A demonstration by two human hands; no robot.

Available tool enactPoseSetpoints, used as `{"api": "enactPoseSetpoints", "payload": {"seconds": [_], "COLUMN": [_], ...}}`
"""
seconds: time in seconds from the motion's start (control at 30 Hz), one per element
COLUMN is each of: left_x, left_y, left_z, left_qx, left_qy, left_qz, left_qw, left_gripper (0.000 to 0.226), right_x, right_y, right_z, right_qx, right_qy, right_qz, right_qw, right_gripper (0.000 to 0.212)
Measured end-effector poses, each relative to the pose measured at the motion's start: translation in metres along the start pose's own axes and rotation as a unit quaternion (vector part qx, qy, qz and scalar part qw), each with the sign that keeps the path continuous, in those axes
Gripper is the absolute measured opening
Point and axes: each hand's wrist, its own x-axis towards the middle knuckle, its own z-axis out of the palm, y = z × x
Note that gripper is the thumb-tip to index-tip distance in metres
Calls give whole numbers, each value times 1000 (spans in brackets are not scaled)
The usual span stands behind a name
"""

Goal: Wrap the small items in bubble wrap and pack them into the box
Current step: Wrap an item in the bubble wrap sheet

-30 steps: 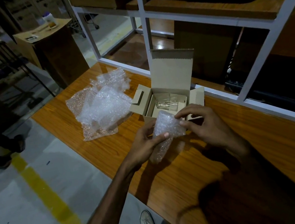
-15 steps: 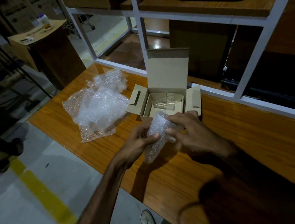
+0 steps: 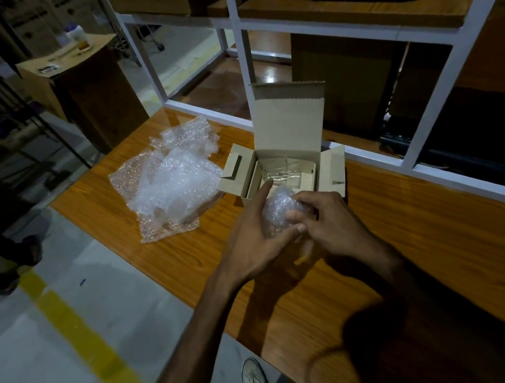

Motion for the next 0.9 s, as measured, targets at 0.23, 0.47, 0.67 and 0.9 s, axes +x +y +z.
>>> {"api": "enactPoseSetpoints", "payload": {"seconds": [0.23, 0.47, 0.67, 0.9], "left_x": [4, 8, 11, 3], "left_y": [4, 2, -1, -3], "left_z": [2, 2, -1, -10], "left_qx": [12, -45, -136, -208], "left_qy": [81, 179, 158, 93], "left_qz": [-32, 1, -34, -75], "left_qw": [996, 983, 978, 971], "left_gripper": [70, 15, 12, 28], "right_x": [5, 4, 4, 5], "right_y": [1, 6, 6, 10], "right_z": [-6, -1, -1, -4], "right_qx": [55, 86, 136, 147], "right_qy": [21, 25, 31, 50], "right_qz": [32, 43, 53, 54], "right_qw": [998, 995, 989, 986], "right_gripper": [20, 30, 24, 9]}}
